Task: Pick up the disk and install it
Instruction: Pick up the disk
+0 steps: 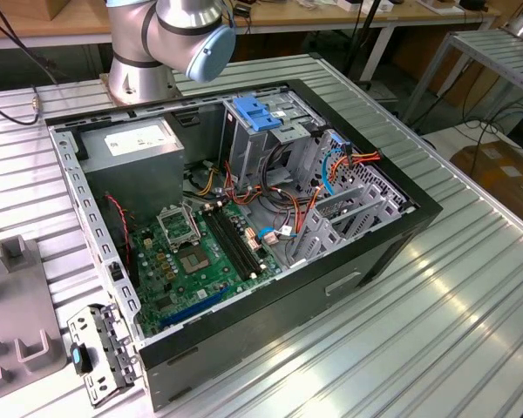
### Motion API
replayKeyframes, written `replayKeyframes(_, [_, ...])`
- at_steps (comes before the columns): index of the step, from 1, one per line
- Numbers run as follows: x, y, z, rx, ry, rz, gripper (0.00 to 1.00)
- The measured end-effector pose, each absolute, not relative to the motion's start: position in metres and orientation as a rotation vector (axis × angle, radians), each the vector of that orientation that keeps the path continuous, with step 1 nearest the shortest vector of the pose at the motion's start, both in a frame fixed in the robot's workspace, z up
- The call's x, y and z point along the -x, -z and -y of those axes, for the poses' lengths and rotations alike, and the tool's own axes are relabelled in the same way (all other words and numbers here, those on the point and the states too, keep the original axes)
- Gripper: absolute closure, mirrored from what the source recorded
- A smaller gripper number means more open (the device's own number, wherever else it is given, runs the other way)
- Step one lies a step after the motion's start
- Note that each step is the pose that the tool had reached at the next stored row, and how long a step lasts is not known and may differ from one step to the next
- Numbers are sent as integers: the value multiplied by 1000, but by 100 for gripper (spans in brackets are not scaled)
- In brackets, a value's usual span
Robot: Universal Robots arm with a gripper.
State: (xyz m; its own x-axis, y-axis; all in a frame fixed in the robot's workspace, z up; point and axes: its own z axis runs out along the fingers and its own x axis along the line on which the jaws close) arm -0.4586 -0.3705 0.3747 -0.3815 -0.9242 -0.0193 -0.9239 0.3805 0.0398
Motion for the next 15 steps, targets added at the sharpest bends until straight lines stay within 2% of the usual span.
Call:
replayKeyframes(13, [459, -367, 370, -2026, 58, 2396, 89])
replayKeyframes(15, [459, -364, 370, -2066, 57, 2361, 77])
